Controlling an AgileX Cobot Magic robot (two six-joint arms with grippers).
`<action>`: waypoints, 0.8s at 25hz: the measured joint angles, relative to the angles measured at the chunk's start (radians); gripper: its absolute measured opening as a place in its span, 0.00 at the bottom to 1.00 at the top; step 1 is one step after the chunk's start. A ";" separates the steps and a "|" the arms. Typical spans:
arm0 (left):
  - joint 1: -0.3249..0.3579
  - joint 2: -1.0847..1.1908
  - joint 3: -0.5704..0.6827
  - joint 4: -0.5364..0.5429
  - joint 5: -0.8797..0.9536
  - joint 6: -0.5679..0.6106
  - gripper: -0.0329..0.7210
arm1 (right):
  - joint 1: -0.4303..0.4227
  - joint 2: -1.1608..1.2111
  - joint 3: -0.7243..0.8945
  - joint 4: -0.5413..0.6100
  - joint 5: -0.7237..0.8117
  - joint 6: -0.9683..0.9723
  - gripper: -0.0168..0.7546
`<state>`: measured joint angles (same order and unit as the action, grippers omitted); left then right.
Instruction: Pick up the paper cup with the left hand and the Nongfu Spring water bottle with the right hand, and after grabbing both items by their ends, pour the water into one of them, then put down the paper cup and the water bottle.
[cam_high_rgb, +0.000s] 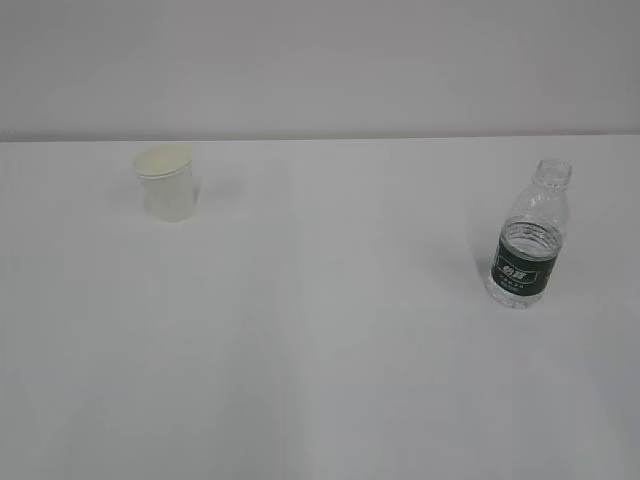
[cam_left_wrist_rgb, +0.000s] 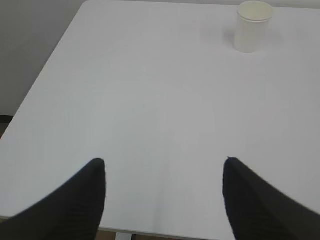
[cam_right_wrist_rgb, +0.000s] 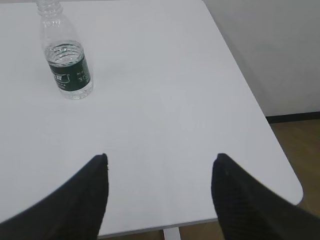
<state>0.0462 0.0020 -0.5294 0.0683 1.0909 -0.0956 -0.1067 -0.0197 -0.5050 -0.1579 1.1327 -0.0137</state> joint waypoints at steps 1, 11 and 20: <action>0.000 0.000 0.000 0.000 0.000 0.000 0.74 | 0.000 0.000 0.000 0.000 0.000 0.000 0.65; 0.000 0.000 0.000 0.000 0.000 0.000 0.74 | 0.000 0.000 0.000 0.000 0.000 0.000 0.65; 0.000 0.000 0.000 0.000 0.000 0.000 0.74 | 0.000 0.000 0.000 0.000 0.000 0.000 0.65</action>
<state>0.0462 0.0020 -0.5294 0.0683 1.0909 -0.0956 -0.1067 -0.0197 -0.5050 -0.1579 1.1327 -0.0137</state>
